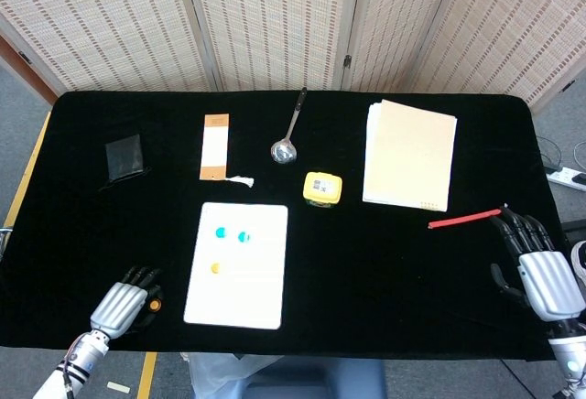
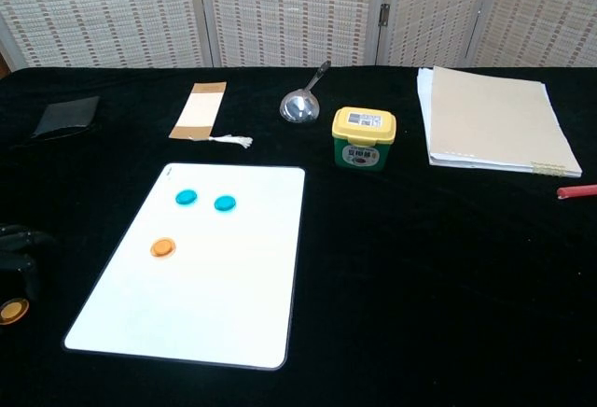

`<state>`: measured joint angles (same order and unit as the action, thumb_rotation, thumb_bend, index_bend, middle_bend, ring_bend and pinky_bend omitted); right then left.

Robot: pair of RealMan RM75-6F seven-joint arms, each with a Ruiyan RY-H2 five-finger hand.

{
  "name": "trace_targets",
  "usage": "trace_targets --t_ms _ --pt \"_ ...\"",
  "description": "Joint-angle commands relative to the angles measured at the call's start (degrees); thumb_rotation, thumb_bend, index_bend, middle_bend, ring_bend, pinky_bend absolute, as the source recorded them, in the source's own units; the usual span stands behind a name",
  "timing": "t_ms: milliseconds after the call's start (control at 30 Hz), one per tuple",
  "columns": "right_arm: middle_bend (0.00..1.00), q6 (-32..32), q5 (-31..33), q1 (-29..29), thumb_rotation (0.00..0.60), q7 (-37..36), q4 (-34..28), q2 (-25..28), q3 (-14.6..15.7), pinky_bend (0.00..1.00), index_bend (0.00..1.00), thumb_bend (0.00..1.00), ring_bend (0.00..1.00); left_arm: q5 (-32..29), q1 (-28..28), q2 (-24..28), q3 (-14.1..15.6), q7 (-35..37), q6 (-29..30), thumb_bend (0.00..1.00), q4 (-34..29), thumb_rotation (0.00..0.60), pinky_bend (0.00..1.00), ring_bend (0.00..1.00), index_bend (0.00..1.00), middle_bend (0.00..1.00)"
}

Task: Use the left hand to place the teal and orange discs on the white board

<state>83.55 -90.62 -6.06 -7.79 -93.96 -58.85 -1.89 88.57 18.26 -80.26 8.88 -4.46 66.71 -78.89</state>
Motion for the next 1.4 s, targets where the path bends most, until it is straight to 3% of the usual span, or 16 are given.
trace_targets --t_ms 33,533,733,967,1167,1400 --pt "0.0 0.1 0.1 0.1 0.6 0.0 0.0 0.0 0.0 0.0 0.0 0.53 0.0 -0.1 -0.1 -0.3 -0.2 0.0 -0.1 0.4 0.4 0.6 0.0 0.0 0.44 0.12" --pt "0.0 0.3 0.0 0.1 0.6 0.3 -0.4 0.0 0.1 0.0 0.0 0.53 0.0 -0.3 -0.5 -0.4 -1.1 0.2 -0.7 0.4 1.7 0.6 0.0 0.0 0.46 0.12" --pt "0.0 0.5 0.0 0.2 0.6 0.3 -0.4 0.0 0.1 0.0 0.0 0.53 0.0 0.0 -0.5 -0.9 -1.7 1.4 -0.5 0.4 2.8 0.6 0.0 0.0 0.52 0.13" --pt "0.0 0.7 0.0 0.2 0.6 0.2 -0.3 0.0 0.1 0.0 0.0 0.53 0.0 0.9 0.7 0.0 -2.5 0.1 -0.8 0.4 0.8 0.6 0.0 0.0 0.53 0.13" --pt "0.0 1.0 0.1 0.5 0.6 -0.2 0.0 0.0 0.1 0.0 0.0 0.53 0.0 1.8 3.7 0.7 -4.6 -2.2 -2.2 0.4 -3.6 0.6 0.0 0.0 0.53 0.13" --pt "0.0 1.4 0.3 0.8 0.6 -1.0 0.7 0.0 0.1 0.0 0.0 0.53 0.0 0.6 9.8 -1.1 -9.2 -6.2 -7.4 0.4 -8.9 0.6 0.0 0.0 0.52 0.13"
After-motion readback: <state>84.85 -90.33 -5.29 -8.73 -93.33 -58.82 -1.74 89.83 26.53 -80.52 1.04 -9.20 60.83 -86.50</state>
